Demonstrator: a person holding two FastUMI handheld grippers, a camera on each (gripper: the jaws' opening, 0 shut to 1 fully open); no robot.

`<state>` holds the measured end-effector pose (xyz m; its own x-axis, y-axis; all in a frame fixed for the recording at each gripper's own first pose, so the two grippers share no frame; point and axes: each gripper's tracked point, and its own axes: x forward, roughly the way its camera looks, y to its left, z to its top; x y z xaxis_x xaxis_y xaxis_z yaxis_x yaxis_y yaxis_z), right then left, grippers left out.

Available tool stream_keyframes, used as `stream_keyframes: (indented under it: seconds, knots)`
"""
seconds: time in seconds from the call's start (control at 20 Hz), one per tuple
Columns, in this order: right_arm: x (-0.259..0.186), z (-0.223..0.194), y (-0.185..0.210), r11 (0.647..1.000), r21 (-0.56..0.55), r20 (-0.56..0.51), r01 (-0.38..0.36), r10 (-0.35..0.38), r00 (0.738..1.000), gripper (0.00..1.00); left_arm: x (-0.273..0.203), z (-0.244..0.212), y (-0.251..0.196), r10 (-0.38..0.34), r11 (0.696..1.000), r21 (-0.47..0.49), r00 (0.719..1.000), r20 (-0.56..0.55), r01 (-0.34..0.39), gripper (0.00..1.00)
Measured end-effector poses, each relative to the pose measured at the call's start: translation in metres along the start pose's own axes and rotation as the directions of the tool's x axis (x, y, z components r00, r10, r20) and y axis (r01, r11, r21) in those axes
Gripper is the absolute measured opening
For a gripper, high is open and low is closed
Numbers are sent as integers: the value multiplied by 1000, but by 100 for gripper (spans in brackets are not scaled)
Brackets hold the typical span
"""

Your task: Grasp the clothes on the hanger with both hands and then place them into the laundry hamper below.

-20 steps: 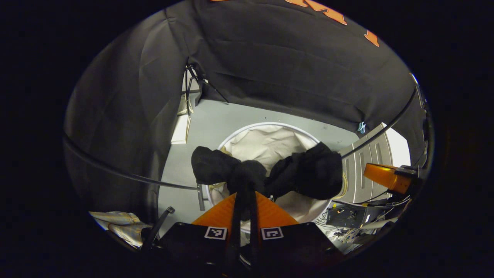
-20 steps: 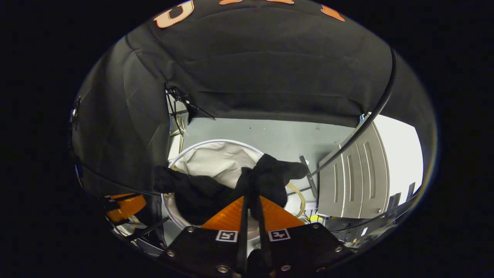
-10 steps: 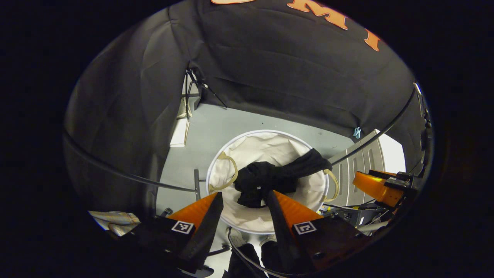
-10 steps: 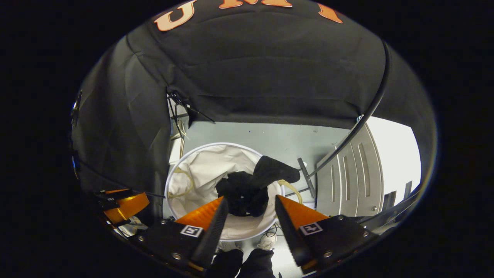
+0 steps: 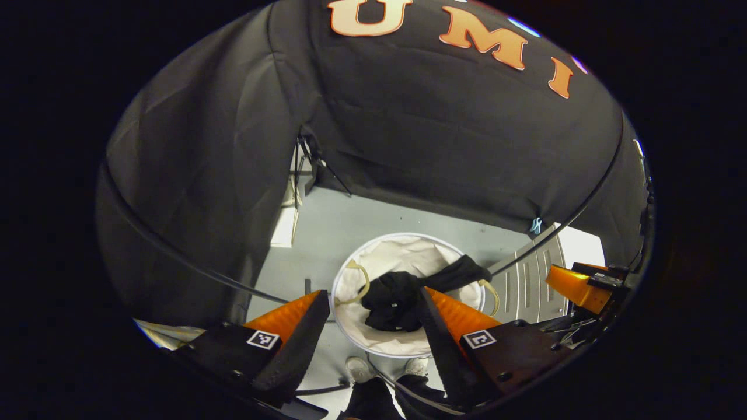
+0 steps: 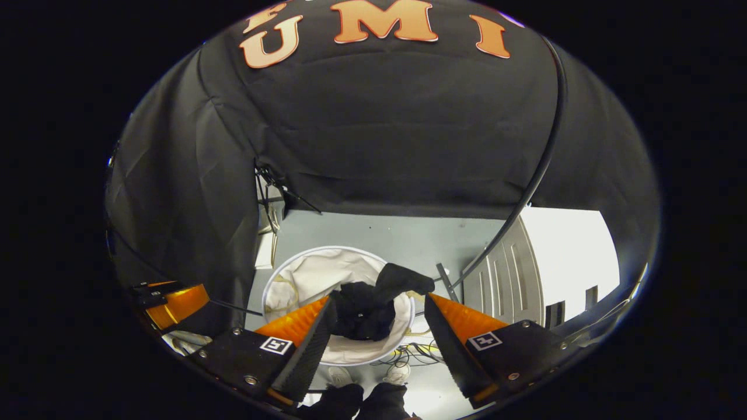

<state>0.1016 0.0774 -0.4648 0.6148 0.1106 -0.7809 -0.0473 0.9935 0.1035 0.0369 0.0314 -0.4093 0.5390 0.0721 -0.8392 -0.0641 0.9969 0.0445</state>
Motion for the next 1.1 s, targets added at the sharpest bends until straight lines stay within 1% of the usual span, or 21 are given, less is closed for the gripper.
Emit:
stream_keyframes:
  seconds: [0.15,0.3,0.45,0.55,0.6,0.65,0.75,0.8,0.85,0.9,0.95,1.0,1.05,1.1]
  knots:
    - [-39,28,0,1000,-6,73,11,-11,997,94,-36,24,10,11,1000,17,997,70,-13,98]
    - [-82,58,9,1000,3,165,3,-3,986,94,-72,48,21,21,999,26,988,152,-26,98]
    - [-118,84,19,1000,10,226,-25,22,974,93,-112,79,32,27,999,13,966,259,-32,98]
    - [-148,106,25,1000,-9,277,-23,25,961,93,-139,95,38,28,1000,-1,947,319,-29,98]
    - [-163,115,26,1000,-23,304,-15,21,953,93,-157,105,39,25,1000,-9,937,347,-24,100]
    - [-175,128,28,999,-40,336,-10,23,942,93,-173,116,41,21,1000,-14,926,377,-17,98]
    - [-205,148,36,997,-73,398,2,27,917,93,-203,134,45,22,1000,-28,903,430,-10,98]
    - [-221,156,40,996,-86,431,5,32,902,93,-215,147,47,23,999,-36,886,463,-6,100]
    - [-232,167,43,995,-96,458,11,34,888,93,-229,159,49,23,999,-32,865,501,-8,100]
    - [-241,177,46,994,-105,480,12,40,876,93,-244,171,51,25,1000,-28,844,535,-11,98]
    - [-252,185,47,994,-111,502,15,44,864,93,-260,181,50,24,1000,-22,824,566,-14,98]
    - [-261,190,49,994,-111,519,14,46,853,93,-269,188,47,22,1000,-16,802,597,-15,100]
    - [-267,194,49,994,-112,536,9,53,843,93,-282,197,47,22,1000,-15,781,624,-16,98]
    - [-274,198,49,993,-113,554,16,50,831,93,-296,203,48,21,1000,-15,762,648,-15,100]
